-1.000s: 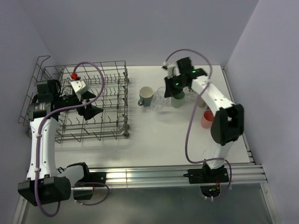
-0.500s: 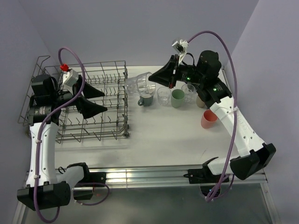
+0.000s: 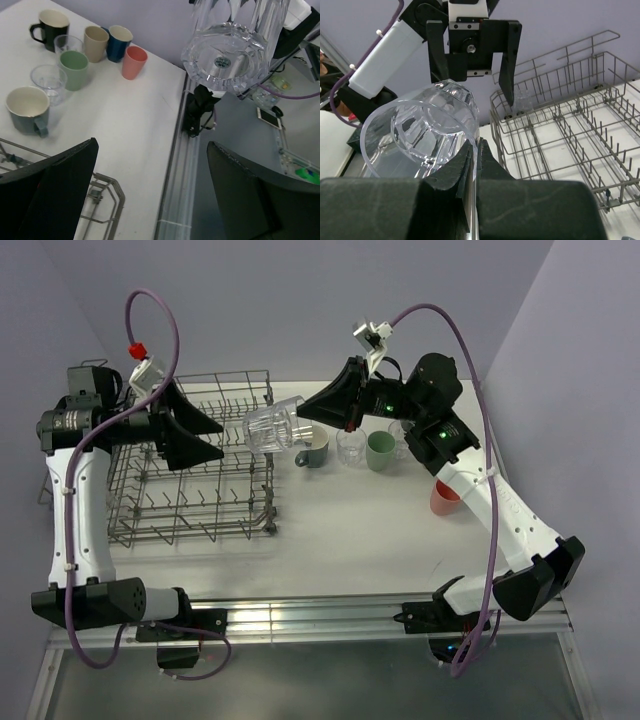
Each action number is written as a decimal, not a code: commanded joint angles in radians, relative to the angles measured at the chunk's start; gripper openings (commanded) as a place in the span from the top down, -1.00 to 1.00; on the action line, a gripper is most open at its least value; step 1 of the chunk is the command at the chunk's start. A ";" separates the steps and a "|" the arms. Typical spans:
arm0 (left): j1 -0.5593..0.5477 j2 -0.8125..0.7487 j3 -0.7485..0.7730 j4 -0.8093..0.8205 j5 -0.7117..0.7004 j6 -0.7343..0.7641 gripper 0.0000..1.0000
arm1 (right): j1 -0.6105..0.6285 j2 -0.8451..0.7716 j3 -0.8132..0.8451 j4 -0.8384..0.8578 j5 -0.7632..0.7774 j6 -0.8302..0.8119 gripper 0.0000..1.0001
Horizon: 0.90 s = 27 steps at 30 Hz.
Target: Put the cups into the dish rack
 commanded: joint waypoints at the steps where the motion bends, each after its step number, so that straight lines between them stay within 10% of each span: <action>1: -0.040 0.000 0.090 -0.099 0.227 0.032 -0.99 | 0.012 -0.010 0.009 0.106 0.011 0.055 1.00; 8: -0.038 0.085 0.371 0.000 0.092 -0.134 -0.99 | 0.013 -0.022 0.013 0.057 0.039 0.014 1.00; 13: 0.018 -0.049 0.027 1.137 -0.067 -1.101 -0.99 | 0.007 -0.051 0.015 0.022 0.068 -0.018 1.00; 19: -0.009 -0.119 -0.321 2.149 -0.109 -1.853 -0.99 | -0.039 -0.094 -0.008 0.054 0.068 0.020 1.00; 27: -0.116 -0.125 -0.517 2.653 -0.270 -2.323 -0.99 | -0.088 -0.105 -0.052 0.207 0.034 0.184 1.00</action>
